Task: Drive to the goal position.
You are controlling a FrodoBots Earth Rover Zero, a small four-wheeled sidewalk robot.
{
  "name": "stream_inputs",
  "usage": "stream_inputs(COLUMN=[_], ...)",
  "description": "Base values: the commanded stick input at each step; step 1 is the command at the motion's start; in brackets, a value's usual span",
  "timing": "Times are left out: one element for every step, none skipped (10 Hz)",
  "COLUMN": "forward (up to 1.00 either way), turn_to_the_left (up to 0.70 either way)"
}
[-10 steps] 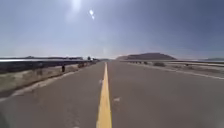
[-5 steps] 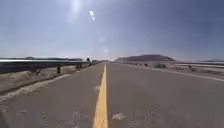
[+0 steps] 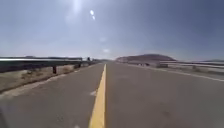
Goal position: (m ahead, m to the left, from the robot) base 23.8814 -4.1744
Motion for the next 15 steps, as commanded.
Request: stream_inputs(forward=[0.85, 0.85, 0.85, 0.85, 0.85, 0.85, 0.85, 0.85, 0.85, 0.85, 0.85, 0.85, 0.85, 0.85, 0.85], turn_to_the_left=[0.00, 0.00, 0.00, 0.00, 0.00, 0.00, 0.00, 0.00, 0.00, 0.00, 0.00, 0.00, 0.00, 0.00, 0.00])
